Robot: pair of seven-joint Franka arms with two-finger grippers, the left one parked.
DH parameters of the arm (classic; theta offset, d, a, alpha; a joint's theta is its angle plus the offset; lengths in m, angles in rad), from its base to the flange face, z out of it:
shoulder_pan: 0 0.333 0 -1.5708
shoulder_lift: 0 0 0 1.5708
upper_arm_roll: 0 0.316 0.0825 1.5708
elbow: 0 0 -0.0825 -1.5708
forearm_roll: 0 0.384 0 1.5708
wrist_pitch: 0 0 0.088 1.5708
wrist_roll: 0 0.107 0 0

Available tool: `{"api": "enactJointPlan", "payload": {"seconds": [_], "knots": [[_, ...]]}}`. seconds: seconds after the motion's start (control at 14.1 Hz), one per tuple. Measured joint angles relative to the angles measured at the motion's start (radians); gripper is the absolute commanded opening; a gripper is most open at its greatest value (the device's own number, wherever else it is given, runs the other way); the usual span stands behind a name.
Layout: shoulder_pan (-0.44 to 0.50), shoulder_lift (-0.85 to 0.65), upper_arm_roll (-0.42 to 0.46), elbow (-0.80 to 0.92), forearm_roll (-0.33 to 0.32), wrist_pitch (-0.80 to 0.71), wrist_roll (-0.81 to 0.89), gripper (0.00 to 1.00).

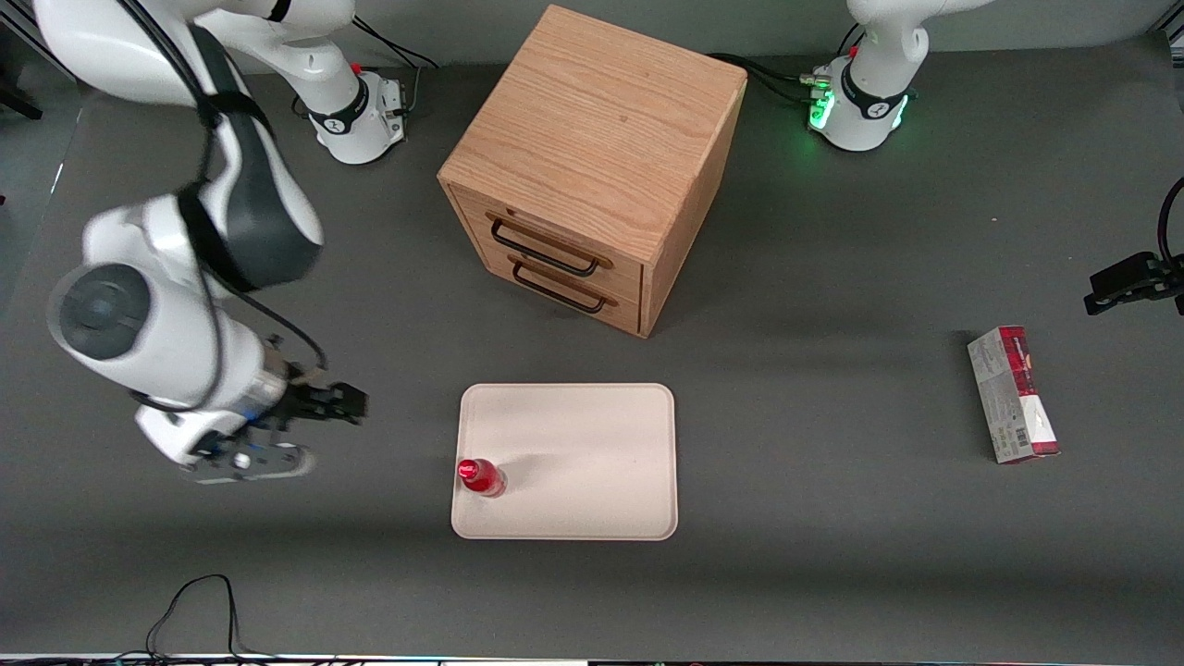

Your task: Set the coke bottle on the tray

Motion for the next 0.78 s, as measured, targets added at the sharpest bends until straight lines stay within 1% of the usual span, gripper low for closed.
{"api": "enactJointPlan", "payload": {"seconds": [0.14,0.35,0.42,0.57,0.78], "knots": [[-0.004,-0.132,-0.068,-0.134,0.029,-0.004,-0.053,1.00],[-0.005,-0.317,-0.178,-0.299,0.120,-0.007,-0.167,1.00],[-0.006,-0.374,-0.212,-0.343,0.137,-0.011,-0.199,1.00],[-0.007,-0.450,-0.237,-0.406,0.144,-0.016,-0.216,1.00],[0.002,-0.468,-0.233,-0.433,0.144,-0.015,-0.216,1.00]]}}
